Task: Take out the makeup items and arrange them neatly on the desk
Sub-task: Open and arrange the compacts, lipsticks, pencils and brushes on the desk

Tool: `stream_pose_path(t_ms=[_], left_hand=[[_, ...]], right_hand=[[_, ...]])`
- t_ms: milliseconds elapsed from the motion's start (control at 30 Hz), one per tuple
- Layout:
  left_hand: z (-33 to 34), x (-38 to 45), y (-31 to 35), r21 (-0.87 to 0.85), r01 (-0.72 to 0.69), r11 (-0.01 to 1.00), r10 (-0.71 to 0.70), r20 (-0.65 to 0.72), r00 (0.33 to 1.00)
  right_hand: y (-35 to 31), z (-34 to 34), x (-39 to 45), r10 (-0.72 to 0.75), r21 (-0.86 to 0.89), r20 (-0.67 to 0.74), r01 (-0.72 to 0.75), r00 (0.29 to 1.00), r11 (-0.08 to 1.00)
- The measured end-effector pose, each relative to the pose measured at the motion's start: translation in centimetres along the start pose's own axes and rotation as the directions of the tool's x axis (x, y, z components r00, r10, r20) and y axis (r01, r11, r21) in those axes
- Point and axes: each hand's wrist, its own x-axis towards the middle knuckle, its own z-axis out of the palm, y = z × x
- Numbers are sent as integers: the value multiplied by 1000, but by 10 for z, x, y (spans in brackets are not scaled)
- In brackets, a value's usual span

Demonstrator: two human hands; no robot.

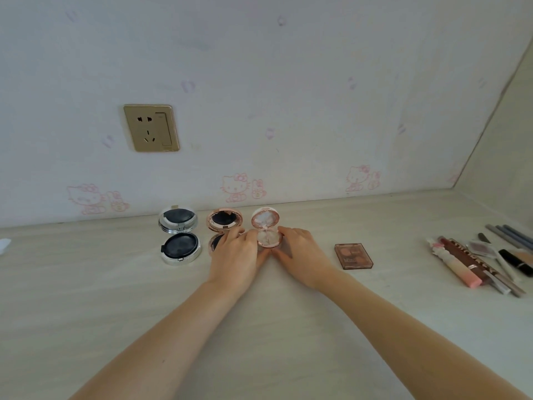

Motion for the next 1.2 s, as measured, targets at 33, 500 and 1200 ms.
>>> stream_pose_path(t_ms=[33,500,1200], left_hand=[[-1,-2,1,-1,-3,1000,3,-5,1000],[-27,-38,57,-78,-190,979,184,-82,980],[31,19,125,-463,-47,885,215,319,923]], right_hand=[[0,-2,-3,2,-4,-1,-2,1000,1000],[37,-65,-69,5,-206,7,-4,1000,979],[99,-100,-70,76,-287,173,-23,982,958]])
